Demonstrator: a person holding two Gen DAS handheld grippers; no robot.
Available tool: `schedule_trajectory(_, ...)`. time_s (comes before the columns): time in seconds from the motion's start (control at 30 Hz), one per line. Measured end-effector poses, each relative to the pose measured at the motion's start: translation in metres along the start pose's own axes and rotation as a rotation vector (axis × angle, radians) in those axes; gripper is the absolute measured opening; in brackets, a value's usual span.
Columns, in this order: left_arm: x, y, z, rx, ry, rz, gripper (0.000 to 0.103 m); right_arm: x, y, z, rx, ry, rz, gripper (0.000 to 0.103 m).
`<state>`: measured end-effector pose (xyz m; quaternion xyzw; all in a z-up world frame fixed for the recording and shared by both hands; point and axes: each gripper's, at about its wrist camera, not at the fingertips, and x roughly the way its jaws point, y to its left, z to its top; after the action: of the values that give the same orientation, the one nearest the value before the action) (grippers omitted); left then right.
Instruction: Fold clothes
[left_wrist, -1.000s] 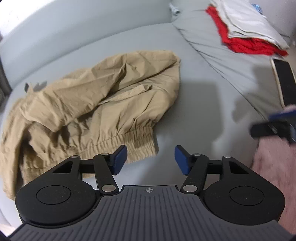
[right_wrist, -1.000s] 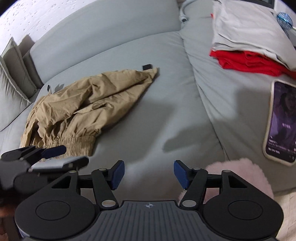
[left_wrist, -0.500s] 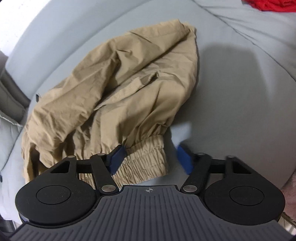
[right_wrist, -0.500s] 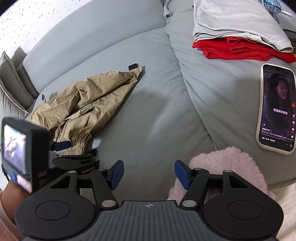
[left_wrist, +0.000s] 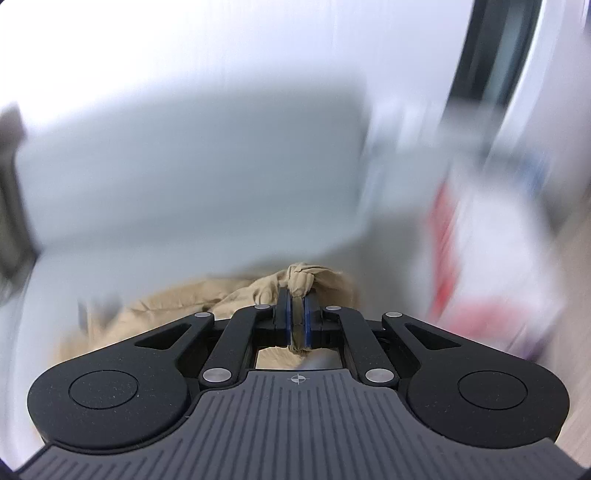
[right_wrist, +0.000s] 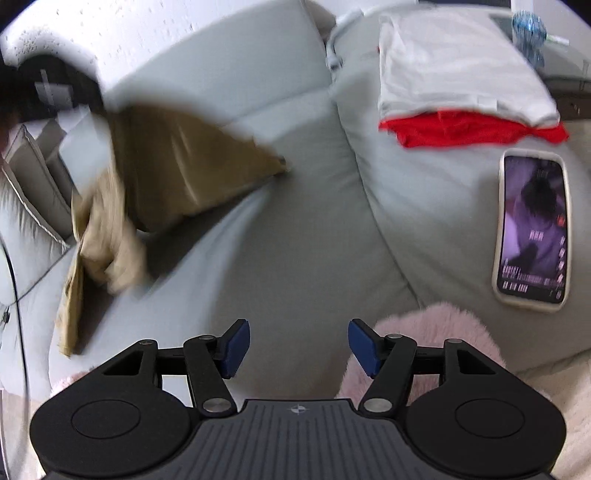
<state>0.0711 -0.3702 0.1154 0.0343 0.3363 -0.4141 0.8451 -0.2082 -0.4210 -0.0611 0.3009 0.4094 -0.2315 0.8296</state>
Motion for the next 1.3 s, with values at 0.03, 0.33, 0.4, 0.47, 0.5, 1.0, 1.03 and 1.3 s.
schedule_trajectory(0.03,-0.034,0.004,0.023,-0.021,-0.108,-0.043,0.006,-0.006,0.003,0.003,-0.007,-0.023,-0.001,0.062)
schedule_trajectory(0.33,-0.15,0.109,-0.019,-0.204,-0.256,-0.216,0.006,-0.02,0.021,0.009,-0.062,-0.068,-0.003,0.062)
schedule_trajectory(0.4,-0.128,0.14,-0.077,-0.276,-0.108,-0.211,0.006,-0.017,0.024,0.003,-0.082,-0.048,-0.001,0.062)
schedule_trajectory(0.47,-0.099,0.166,-0.147,-0.406,0.089,-0.188,0.006,-0.013,0.027,-0.002,-0.101,-0.02,-0.003,0.062)
schedule_trajectory(0.5,-0.084,0.18,-0.184,-0.476,0.194,-0.176,0.006,-0.011,0.029,-0.004,-0.111,-0.005,-0.004,0.062)
schedule_trajectory(1.0,-0.034,0.176,-0.298,-0.423,0.446,0.015,0.036,0.047,0.041,-0.018,-0.062,0.147,-0.012,0.065)
schedule_trajectory(1.03,-0.03,0.174,-0.299,-0.407,0.45,0.024,0.048,0.053,0.041,-0.017,-0.047,0.154,-0.012,0.066)
schedule_trajectory(1.3,-0.02,0.154,-0.303,-0.27,0.487,0.065,0.07,0.072,0.052,-0.023,0.016,0.178,-0.001,0.075)
